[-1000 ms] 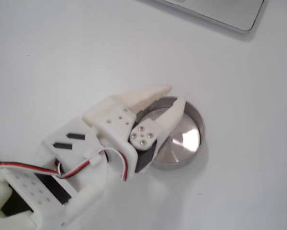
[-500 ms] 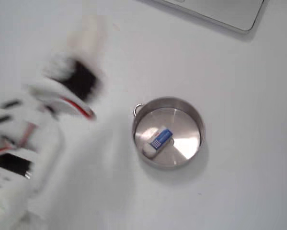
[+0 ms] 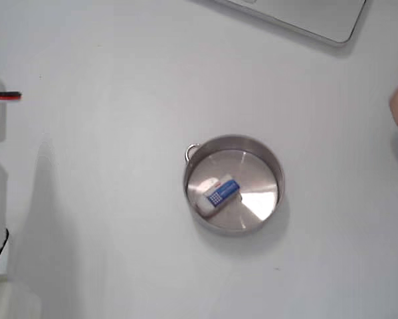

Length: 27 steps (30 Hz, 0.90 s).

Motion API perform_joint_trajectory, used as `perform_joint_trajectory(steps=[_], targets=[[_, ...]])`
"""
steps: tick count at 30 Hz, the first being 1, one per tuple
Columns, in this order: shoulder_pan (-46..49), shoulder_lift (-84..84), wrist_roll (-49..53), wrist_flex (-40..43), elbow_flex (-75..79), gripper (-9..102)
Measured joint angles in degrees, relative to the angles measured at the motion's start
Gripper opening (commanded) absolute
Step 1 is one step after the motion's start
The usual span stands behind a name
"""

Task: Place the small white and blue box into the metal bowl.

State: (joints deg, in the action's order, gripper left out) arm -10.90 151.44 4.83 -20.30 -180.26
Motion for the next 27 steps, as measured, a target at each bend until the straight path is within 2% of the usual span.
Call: perform_joint_trajectory(steps=[8,15,19,27], targets=[[0.00,30.23,0.35,45.70,-1.05,-3],[0.00,46.23,0.35,74.00,-0.97,-4],[0.00,48.16,0.35,79.89,-0.88,-4],[0.00,48.52,0.35,80.86,-0.88,-4]])
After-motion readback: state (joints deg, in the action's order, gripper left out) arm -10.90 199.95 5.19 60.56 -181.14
